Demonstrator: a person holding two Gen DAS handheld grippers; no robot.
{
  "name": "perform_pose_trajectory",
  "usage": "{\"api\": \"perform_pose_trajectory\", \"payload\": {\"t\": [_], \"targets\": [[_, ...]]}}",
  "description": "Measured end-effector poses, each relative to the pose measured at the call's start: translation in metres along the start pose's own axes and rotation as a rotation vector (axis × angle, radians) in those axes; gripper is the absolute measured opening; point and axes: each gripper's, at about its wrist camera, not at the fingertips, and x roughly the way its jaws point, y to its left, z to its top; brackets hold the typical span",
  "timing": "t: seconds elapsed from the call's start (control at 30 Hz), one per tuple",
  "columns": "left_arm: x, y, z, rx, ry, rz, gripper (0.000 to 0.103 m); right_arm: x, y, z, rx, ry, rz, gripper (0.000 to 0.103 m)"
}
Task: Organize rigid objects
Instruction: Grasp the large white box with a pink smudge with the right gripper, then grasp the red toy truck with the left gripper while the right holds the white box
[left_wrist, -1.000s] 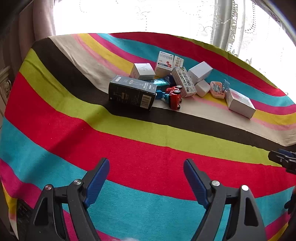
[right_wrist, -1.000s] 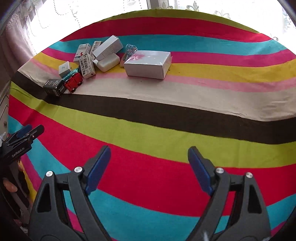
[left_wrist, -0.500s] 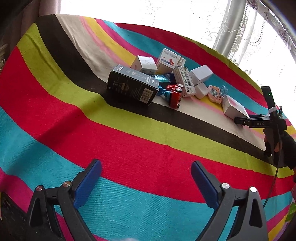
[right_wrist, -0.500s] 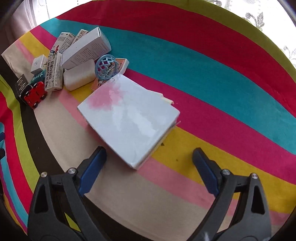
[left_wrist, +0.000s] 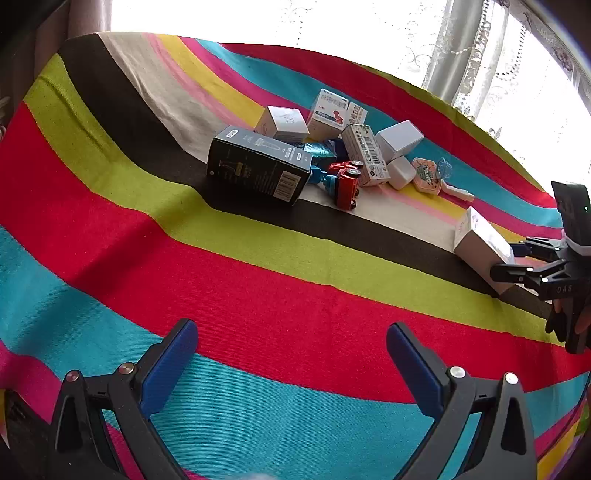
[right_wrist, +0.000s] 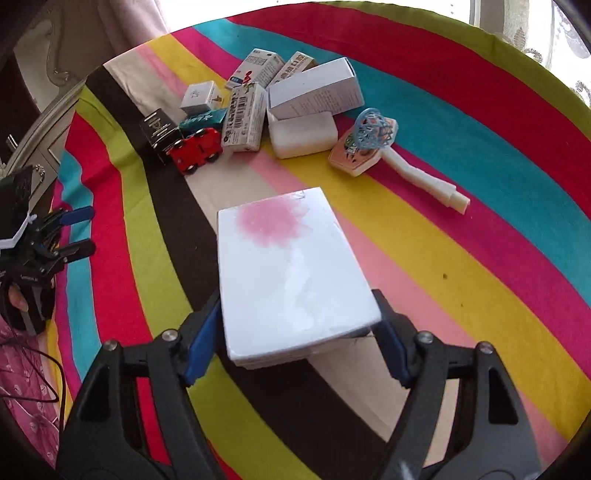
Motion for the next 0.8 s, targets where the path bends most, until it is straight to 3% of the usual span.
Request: {"api": "perform_pose_trajectory", "payload": {"t": [0.17, 0.37, 0.43, 0.47, 0.53, 0.6, 0.7, 0.8], "targets": [[0.000, 0.000, 0.000, 0.000, 0.000, 0.000, 0.103, 0.016, 0.015, 0.001, 0.000, 0.001, -0.069, 0.093], [0.002, -0.003, 0.000, 0.013, 0.007, 0.015, 0.103, 0.028, 0.023, 0.020, 0.057, 0.003, -0.139, 0.093], [0.002, -0.003, 0.001, 0.013, 0.007, 0.015, 0.103, 0.021, 0.029, 0.019, 0.092, -0.012, -0.169, 0.073], [0.002, -0.003, 0.001, 0.015, 0.008, 0.017, 0.103, 0.017, 0.035, 0.016, 0.115, -0.013, -0.201, 0.069], [0.002, -0.004, 0.001, 0.021, 0.012, 0.024, 0.103, 0.010, 0.050, 0.005, 0.149, -0.024, -0.255, 0.069], [0.003, -0.008, 0.002, 0.030, 0.030, 0.042, 0.103, 0.004, 0.064, -0.011, 0.221, -0.021, -0.253, 0.069], [0.007, -0.023, 0.013, 0.050, 0.060, -0.047, 0.100, -0.003, 0.087, -0.035, 0.293, -0.036, -0.303, 0.069], [0.021, -0.056, 0.040, 0.140, 0.054, -0.068, 0.096, -0.008, 0.100, -0.051, 0.334, -0.067, -0.332, 0.070]]}}
